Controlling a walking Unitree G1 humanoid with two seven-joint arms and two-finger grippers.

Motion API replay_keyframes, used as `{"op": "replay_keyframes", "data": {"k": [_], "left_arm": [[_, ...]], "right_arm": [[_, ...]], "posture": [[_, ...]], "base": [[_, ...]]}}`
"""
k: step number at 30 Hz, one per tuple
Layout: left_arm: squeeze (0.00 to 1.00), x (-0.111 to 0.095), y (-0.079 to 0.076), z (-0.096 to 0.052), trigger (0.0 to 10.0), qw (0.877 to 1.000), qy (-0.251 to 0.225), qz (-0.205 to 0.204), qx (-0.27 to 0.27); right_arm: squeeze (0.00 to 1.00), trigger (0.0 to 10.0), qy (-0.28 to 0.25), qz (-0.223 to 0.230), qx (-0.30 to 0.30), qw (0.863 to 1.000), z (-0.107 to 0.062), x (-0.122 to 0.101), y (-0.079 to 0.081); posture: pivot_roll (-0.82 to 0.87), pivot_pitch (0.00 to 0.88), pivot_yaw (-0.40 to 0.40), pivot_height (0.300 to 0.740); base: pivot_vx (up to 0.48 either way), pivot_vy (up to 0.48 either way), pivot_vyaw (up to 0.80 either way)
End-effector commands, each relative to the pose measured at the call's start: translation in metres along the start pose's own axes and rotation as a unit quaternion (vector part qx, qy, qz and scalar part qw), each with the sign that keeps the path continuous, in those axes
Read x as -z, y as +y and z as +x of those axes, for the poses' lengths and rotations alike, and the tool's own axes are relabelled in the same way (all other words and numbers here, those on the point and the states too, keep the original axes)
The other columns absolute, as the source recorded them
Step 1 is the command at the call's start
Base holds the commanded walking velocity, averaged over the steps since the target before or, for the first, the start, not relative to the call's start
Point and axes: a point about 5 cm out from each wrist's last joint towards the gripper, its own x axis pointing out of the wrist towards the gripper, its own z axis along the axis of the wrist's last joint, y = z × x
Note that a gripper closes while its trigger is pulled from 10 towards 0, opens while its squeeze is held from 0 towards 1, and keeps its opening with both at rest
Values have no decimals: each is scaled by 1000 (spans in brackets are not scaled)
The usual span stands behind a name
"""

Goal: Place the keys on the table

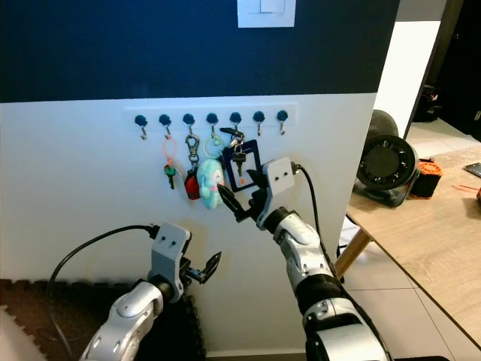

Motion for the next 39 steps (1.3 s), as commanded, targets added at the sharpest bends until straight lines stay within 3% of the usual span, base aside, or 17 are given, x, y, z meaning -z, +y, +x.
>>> {"op": "replay_keyframes", "data": {"k": [1,8,16,30,39], "left_arm": [[0,-2,-1,0,10000,1000,-4,-1,3],[0,-2,-1,0,10000,1000,-4,-2,3],[0,-1,-2,0,10000,1000,-3,-4,7],[0,-1,-2,0,10000,1000,-3,-4,6],[0,-1,-2,0,10000,1000,-3,-2,6]], "right_arm": [[0,10000,-18,-4,-14,1000,8,-8,5],[0,10000,-40,-22,-15,999,13,-17,6],[0,10000,-36,-70,42,996,14,-23,-4],[0,10000,-28,-86,70,993,18,-23,-6],[0,10000,-29,-63,82,994,22,-23,-5]], "posture": [[78,93,25,740],[78,93,24,740],[75,93,26,740],[76,93,28,740],[77,96,27,740]], "base": [[0,0,0],[0,0,0],[0,0,0],[0,0,0],[0,0,0]]}}
